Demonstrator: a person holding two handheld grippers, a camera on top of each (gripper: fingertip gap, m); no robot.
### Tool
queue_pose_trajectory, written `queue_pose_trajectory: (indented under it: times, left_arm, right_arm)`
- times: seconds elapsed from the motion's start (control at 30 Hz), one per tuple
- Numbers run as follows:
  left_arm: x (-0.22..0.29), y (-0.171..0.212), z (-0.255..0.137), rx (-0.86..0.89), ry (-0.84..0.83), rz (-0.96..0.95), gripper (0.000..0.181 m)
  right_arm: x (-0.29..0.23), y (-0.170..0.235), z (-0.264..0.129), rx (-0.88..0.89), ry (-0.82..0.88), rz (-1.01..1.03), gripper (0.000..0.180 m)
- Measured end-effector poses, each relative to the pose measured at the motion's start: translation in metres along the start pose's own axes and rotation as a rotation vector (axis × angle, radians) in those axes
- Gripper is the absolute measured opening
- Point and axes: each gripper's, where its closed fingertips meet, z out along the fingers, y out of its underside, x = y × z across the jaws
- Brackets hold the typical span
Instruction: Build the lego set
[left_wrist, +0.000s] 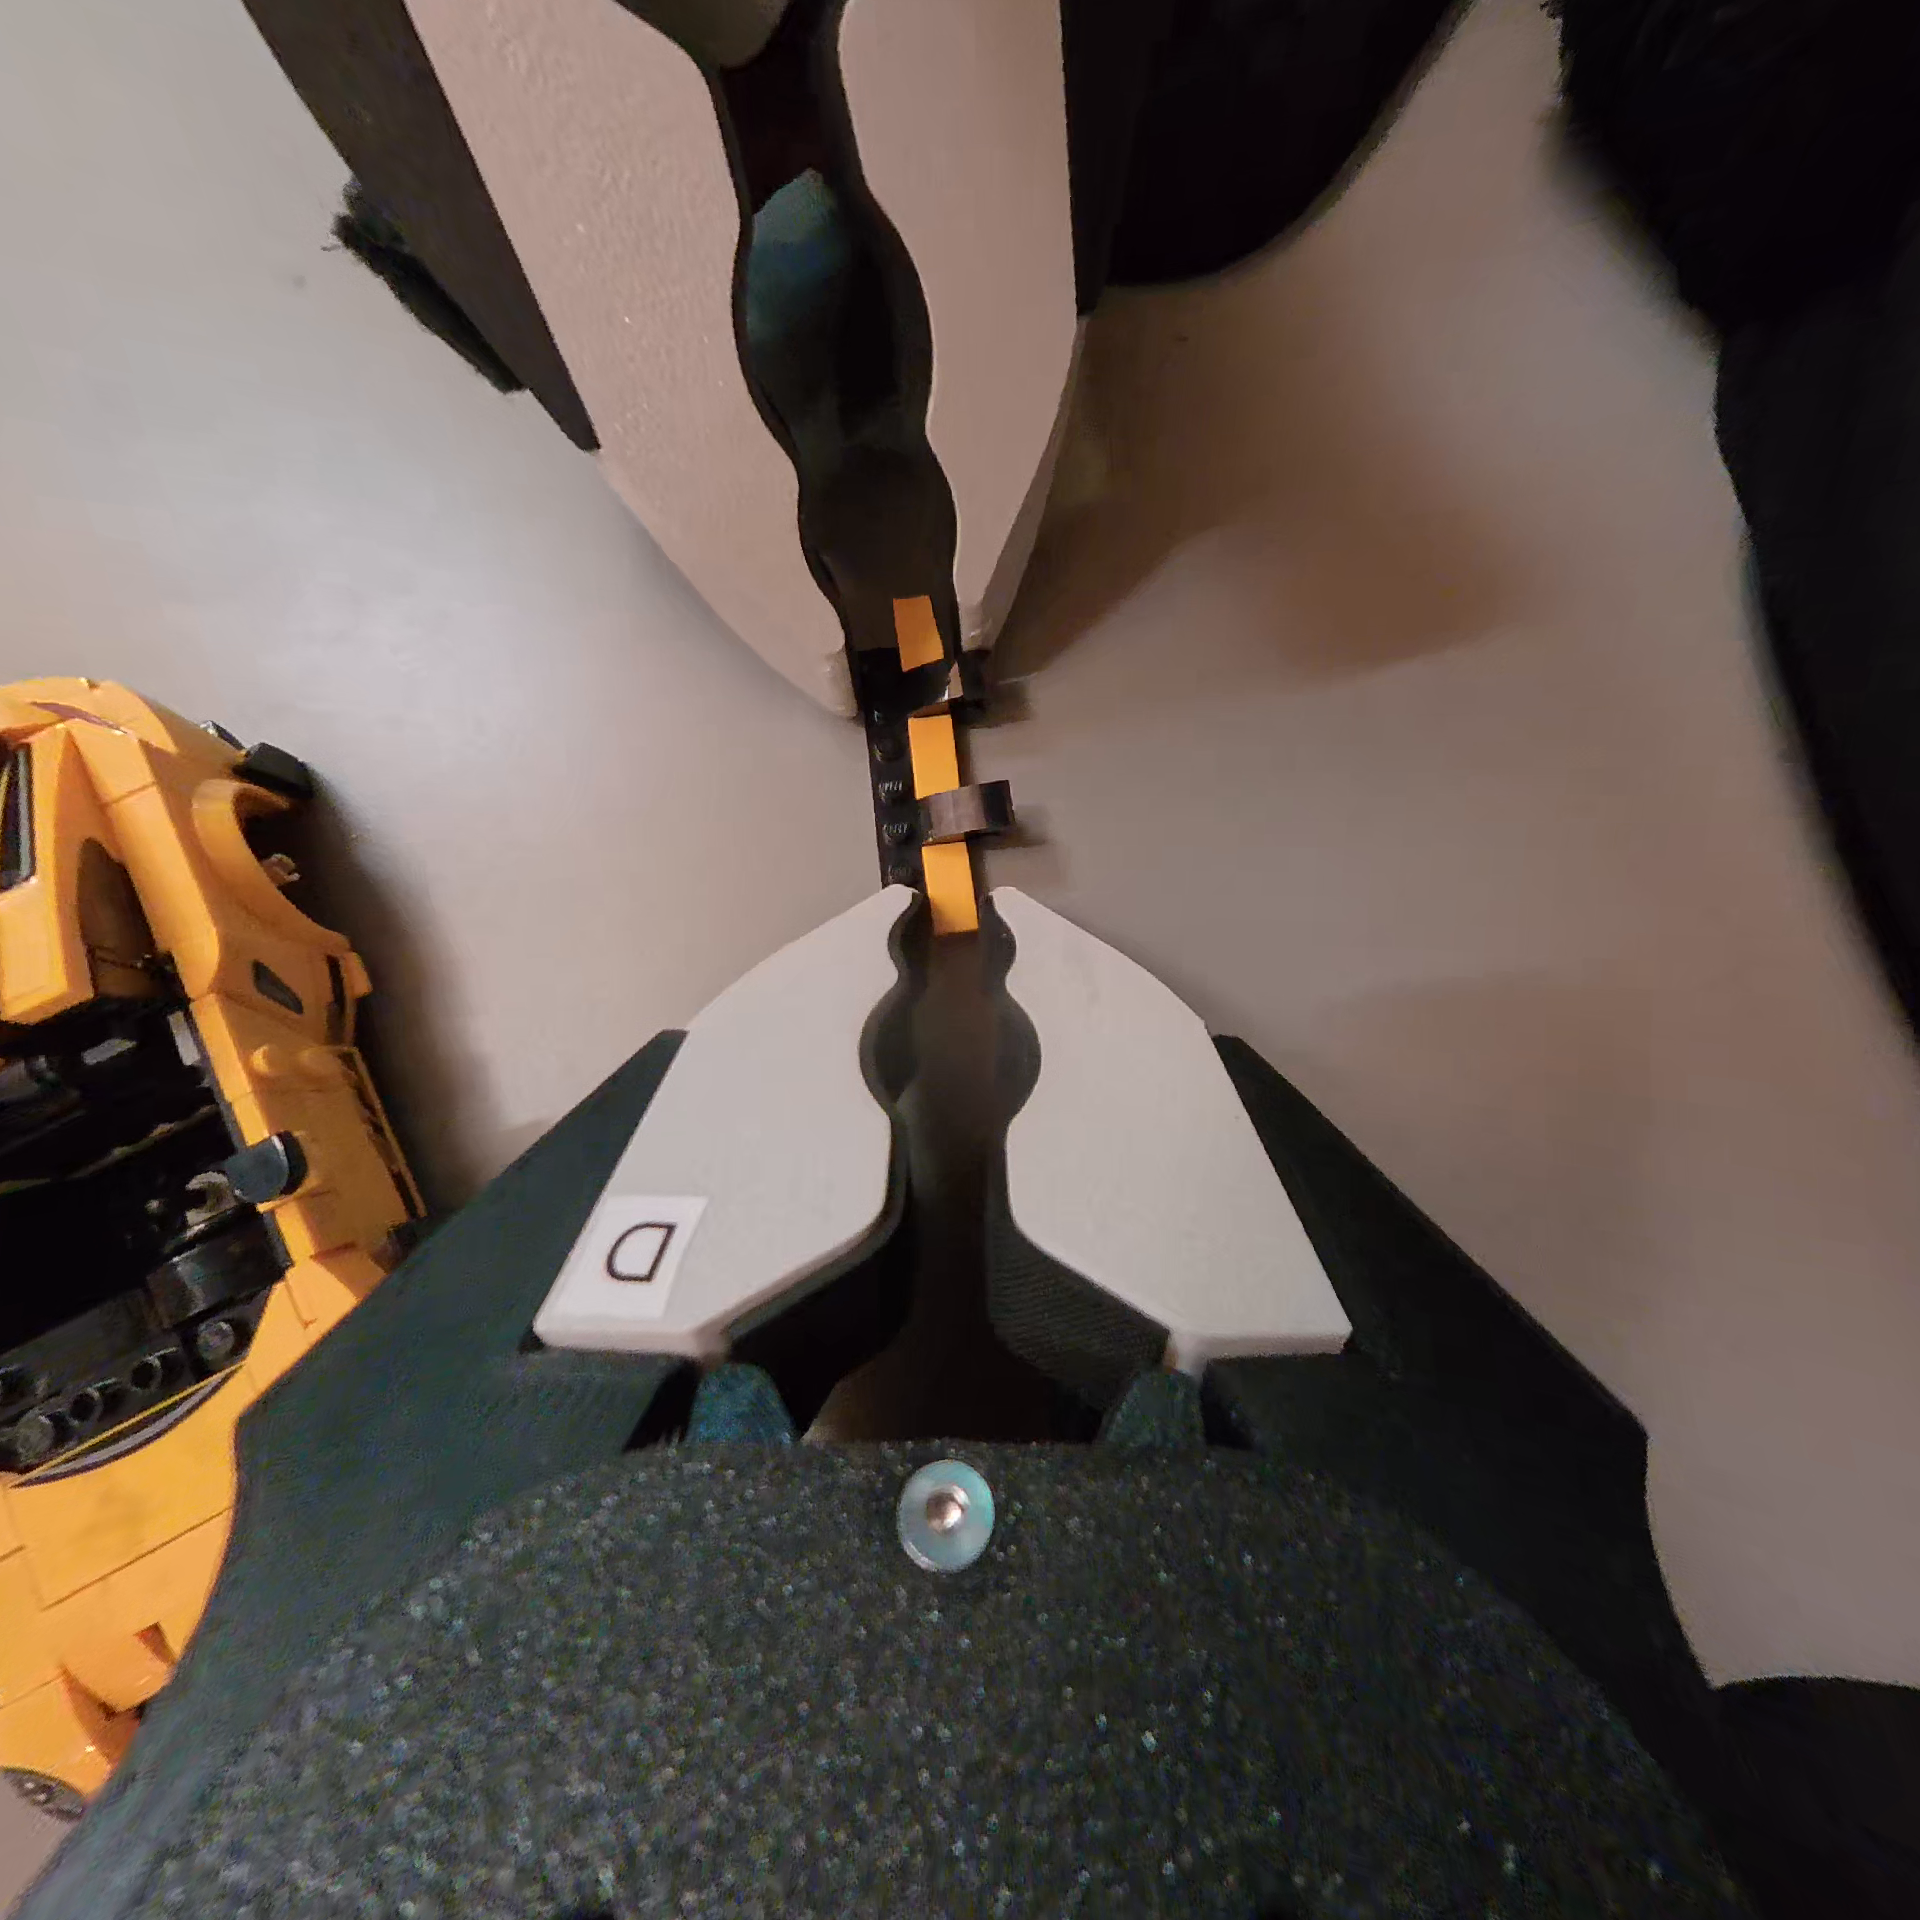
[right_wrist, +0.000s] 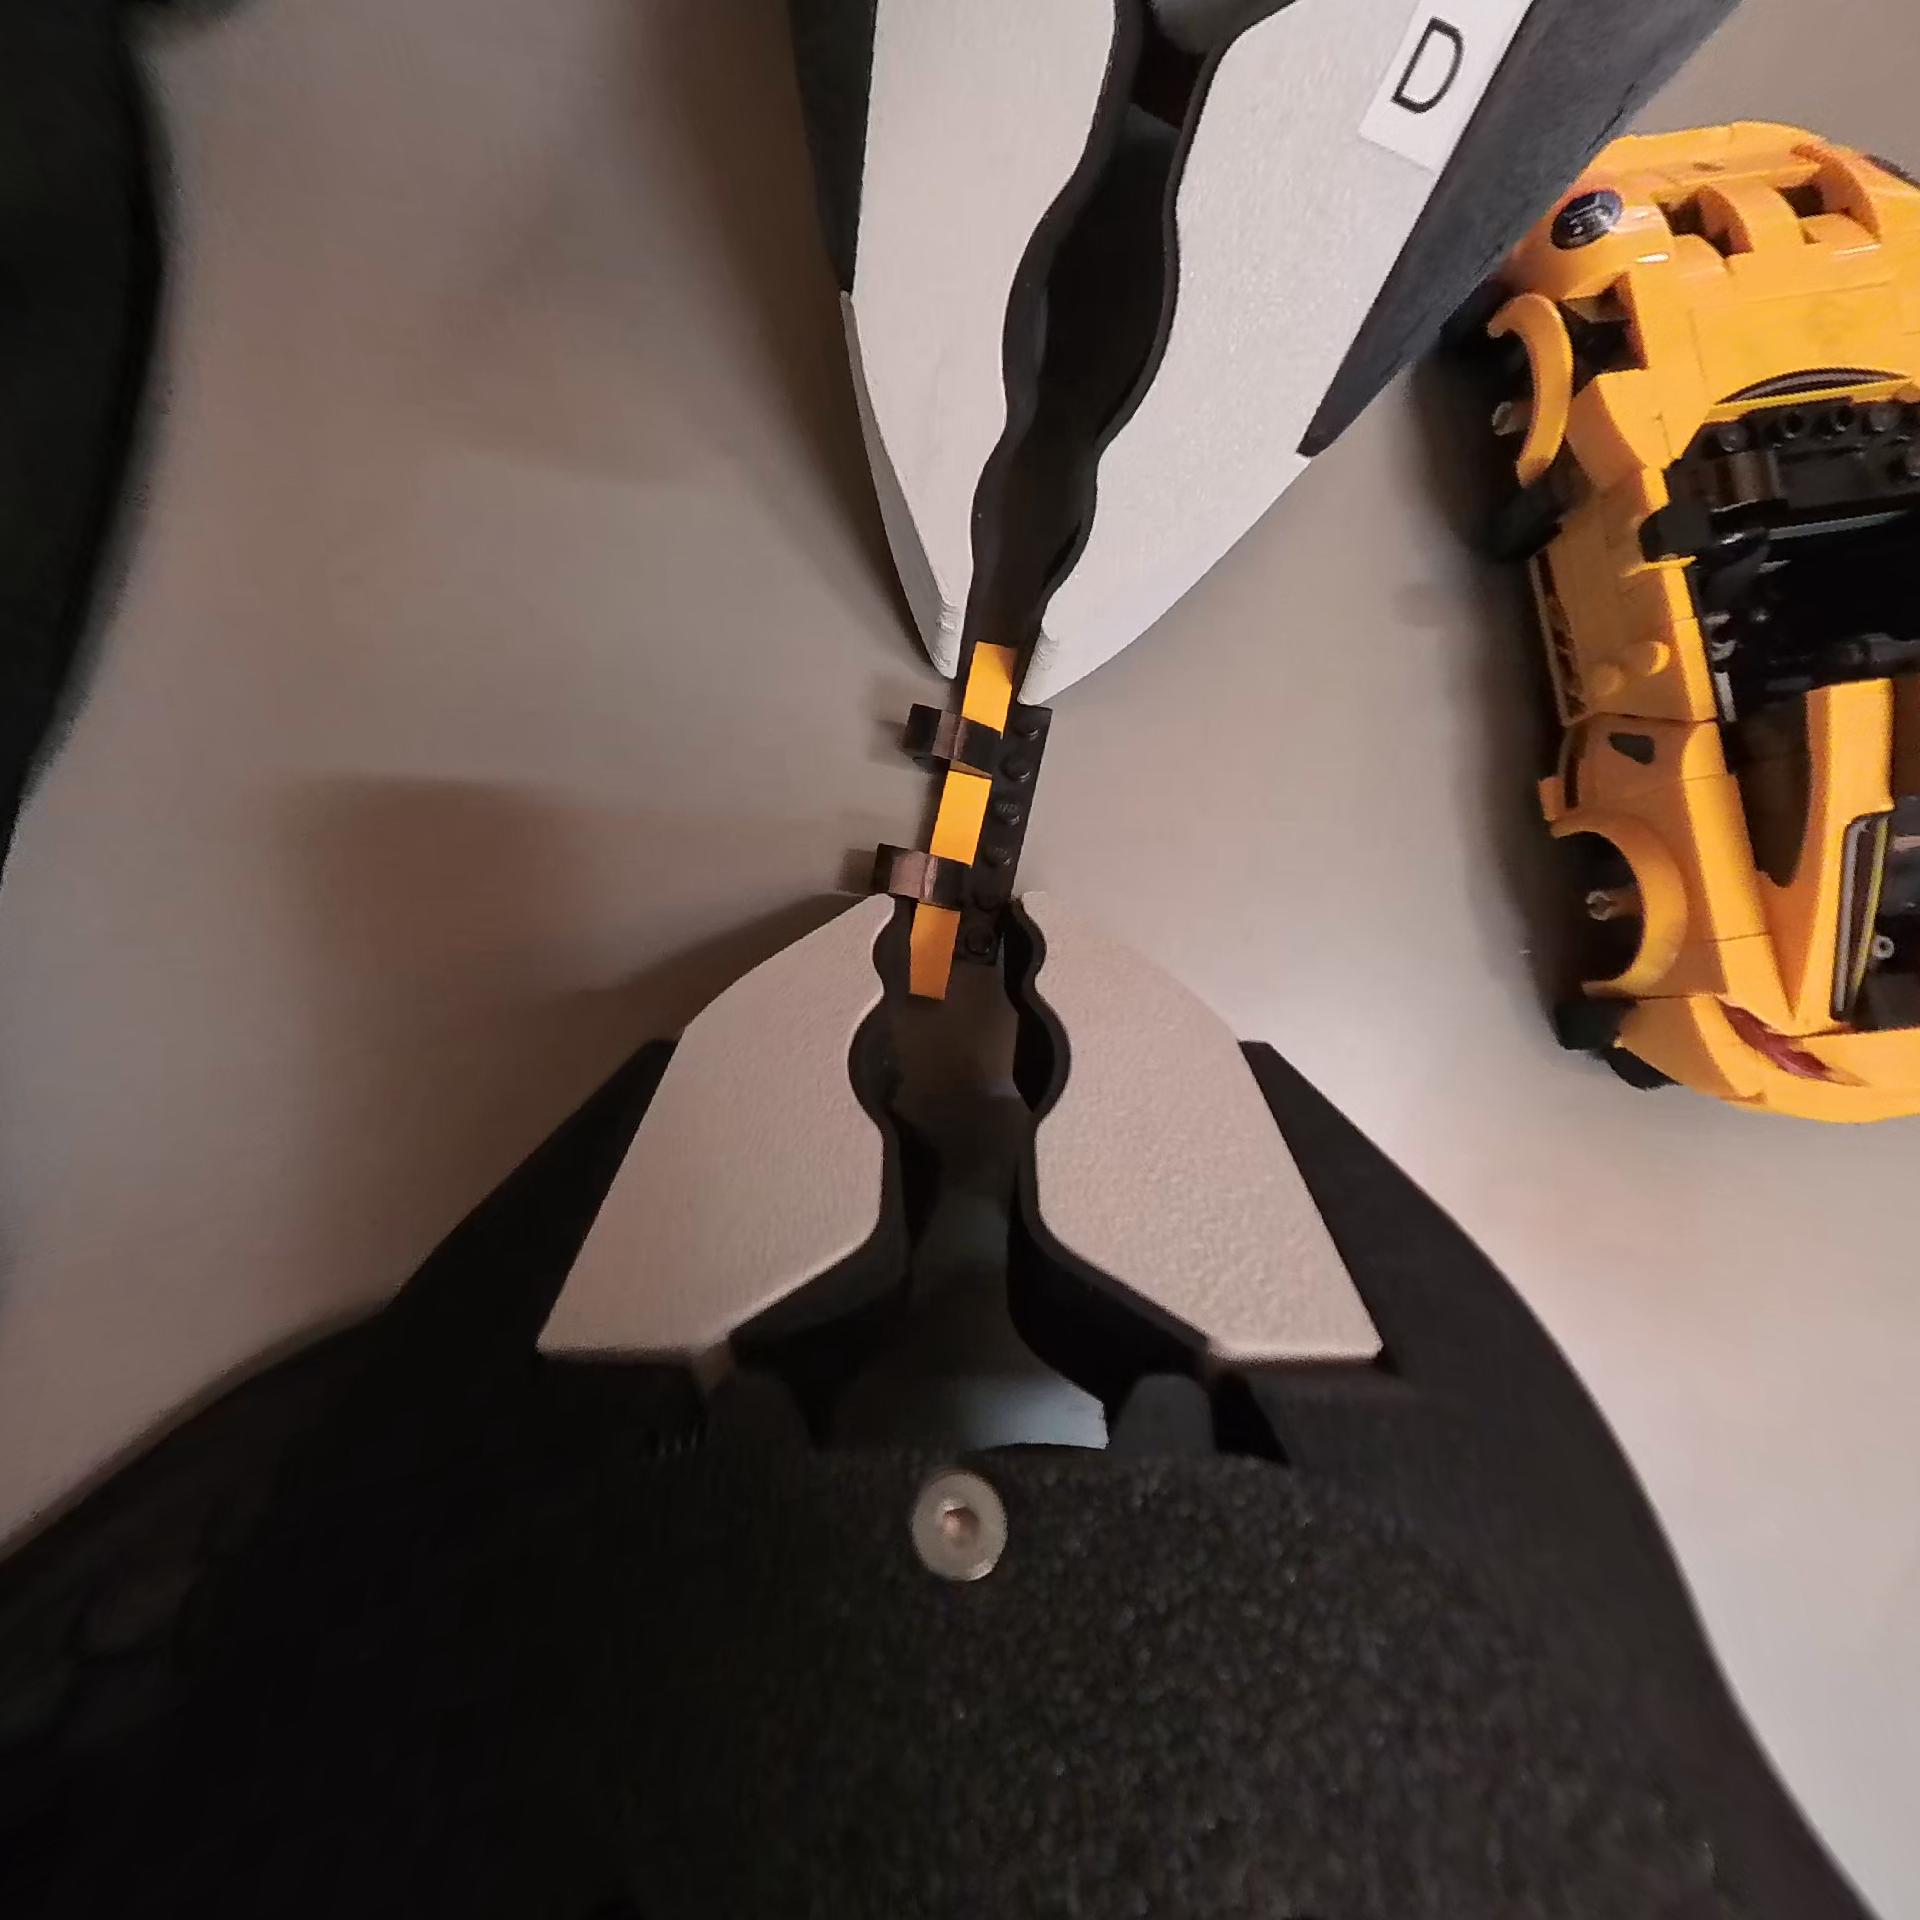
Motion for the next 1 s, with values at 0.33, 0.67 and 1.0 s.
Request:
queue_pose_trajectory:
  times: [0.33, 0.67, 1.0]
  left_arm:
    - [0.0016, 0.0004, -0.0001, -0.004, 0.000, 0.024, 0.009]
    - [0.0009, -0.0002, 0.0005, -0.028, -0.064, -0.112, 0.009]
    - [0.0016, -0.0012, 0.0015, -0.040, -0.091, -0.154, 0.009]
  right_arm:
    - [-0.0008, -0.0004, 0.0004, -0.001, -0.008, -0.017, 0.017]
    - [-0.0009, -0.0002, 0.0002, -0.002, 0.012, 0.017, 0.016]
    - [-0.0021, 0.0005, -0.0005, -0.003, 0.008, 0.021, 0.016]
